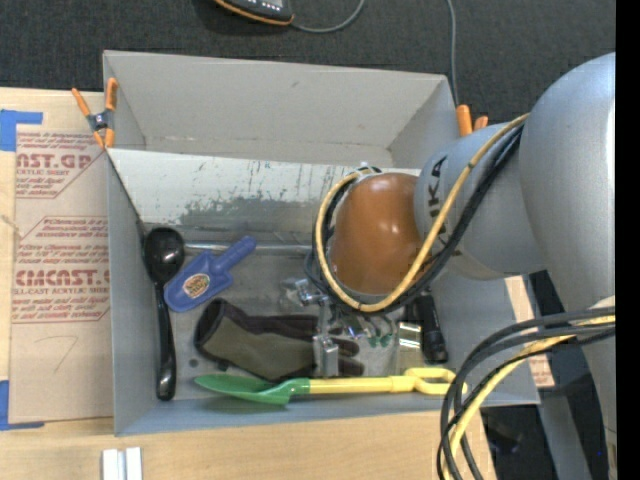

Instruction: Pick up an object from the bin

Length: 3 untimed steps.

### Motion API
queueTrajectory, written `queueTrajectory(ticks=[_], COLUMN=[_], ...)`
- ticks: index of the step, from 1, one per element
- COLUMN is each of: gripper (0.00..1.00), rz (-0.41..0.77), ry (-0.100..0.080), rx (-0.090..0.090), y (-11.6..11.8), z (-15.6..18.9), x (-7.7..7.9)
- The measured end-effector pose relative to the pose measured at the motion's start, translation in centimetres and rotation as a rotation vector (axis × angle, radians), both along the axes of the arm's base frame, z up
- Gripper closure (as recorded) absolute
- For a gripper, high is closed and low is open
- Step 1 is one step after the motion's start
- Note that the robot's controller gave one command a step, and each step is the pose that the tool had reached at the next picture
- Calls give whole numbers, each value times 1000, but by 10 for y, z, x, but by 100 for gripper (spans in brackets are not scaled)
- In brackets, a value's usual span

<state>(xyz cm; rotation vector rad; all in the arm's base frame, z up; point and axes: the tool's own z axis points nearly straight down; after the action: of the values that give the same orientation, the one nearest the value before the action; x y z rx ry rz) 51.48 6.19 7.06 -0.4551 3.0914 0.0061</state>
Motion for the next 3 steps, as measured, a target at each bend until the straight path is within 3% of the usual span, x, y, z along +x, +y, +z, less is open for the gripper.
queueTrajectory(ticks=[1,3], gripper=[100,100], rz=[14,14], ry=[17,17], rx=[-3,-2], y=[-7,-7], z=[3,9], x=[6,6])
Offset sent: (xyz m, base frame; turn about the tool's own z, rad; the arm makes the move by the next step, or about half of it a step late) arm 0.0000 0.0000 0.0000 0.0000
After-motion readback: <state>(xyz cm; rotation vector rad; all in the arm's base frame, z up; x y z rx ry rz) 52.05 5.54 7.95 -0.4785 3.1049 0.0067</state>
